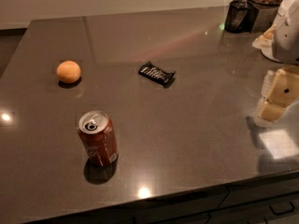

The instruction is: Move rxbar chocolate near coke can

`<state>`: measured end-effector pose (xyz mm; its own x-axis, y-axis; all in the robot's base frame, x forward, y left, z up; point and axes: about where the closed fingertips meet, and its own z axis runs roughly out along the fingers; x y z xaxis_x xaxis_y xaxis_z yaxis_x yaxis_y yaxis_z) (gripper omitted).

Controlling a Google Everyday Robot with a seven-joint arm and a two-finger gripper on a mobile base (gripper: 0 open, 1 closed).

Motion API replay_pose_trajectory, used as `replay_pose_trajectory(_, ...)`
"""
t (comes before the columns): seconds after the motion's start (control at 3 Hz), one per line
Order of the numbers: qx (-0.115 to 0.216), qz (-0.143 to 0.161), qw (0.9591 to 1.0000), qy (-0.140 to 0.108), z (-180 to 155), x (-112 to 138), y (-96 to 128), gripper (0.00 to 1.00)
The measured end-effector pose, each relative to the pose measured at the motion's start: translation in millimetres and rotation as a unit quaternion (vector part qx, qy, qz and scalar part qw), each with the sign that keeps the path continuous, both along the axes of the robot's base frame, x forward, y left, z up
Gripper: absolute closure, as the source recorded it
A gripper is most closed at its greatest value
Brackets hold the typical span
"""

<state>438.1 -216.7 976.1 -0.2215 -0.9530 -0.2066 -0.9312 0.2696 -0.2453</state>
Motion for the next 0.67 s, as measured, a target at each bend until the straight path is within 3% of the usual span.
replay_pose_trajectory(0.33,-0.003,-0.004,1.0000,-0.001,1,6,2,0.00)
replay_pose_trajectory(0.67,0.012,-0.023,0.9997,0.001,-3,36,10,0.00)
